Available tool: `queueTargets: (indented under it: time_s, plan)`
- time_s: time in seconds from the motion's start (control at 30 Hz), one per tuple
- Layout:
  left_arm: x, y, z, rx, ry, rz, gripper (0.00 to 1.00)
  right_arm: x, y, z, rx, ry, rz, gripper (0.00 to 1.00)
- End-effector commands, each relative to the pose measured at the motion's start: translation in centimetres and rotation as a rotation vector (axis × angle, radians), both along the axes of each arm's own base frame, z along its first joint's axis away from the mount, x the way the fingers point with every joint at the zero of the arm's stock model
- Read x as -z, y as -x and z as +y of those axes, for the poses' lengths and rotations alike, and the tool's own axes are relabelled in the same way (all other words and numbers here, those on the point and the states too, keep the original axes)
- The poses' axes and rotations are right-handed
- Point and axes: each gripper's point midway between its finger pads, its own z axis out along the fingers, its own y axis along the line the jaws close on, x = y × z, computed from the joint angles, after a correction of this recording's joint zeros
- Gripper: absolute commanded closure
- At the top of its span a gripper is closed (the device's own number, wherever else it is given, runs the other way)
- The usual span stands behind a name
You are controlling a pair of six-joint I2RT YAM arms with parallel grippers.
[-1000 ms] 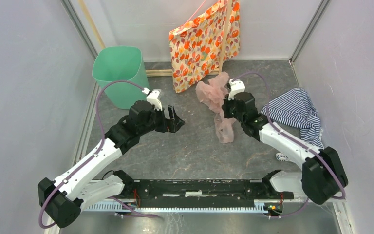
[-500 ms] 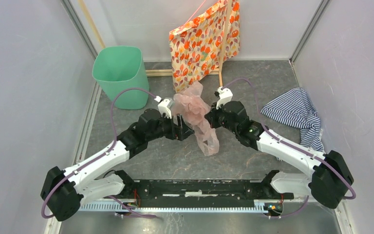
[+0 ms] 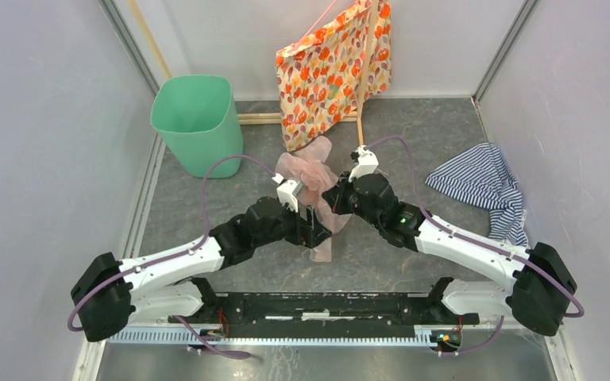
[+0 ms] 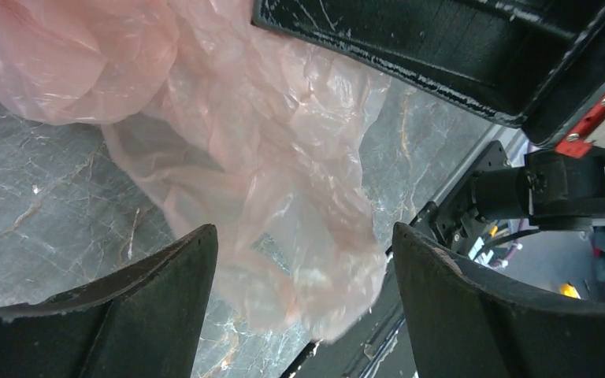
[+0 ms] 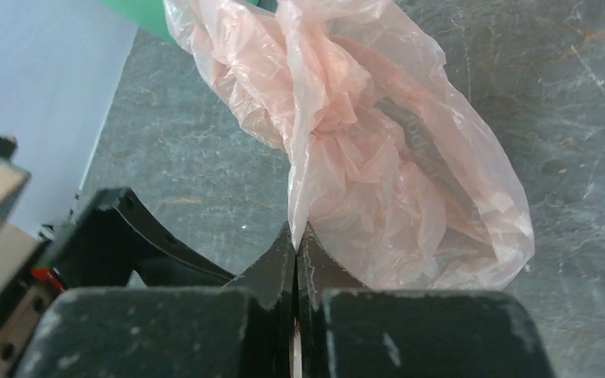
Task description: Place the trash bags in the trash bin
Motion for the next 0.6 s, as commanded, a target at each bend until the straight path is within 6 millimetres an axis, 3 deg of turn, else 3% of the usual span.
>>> queueTargets:
  time_s: [0.0,0.23,0.4,0.47,0.57]
  plan:
    - [-0.9,-0.9,-0.5,-0.112,0.049,-0.042,0.12,-1.8,-0.5,-0.3,0.187,-0.150,0.041,1.00]
    - [1.0,-0.4,0.8,-0.200,-0.007,-0.042,0.13,-3.2,-0.4,-0.5,0.305,-0.218,0.051,1.00]
    - [1.2,0.2,1.0,-0.208,-0.033,-0.050,0.20,-3.8,-0.7,-0.3,0.337,-0.188,0.043,1.00]
    - [1.3,0.4,1.1,-0.211,-0.041,-0.050,0.31,-4.2,-0.7,-0.2,0.333,-0.182,0.030,1.00]
    - [0.9,0.2,1.8,-0.241,-0.052,-0.051,0.68,-4.2,-1.1,-1.1,0.355,-0.124,-0.006,0.99]
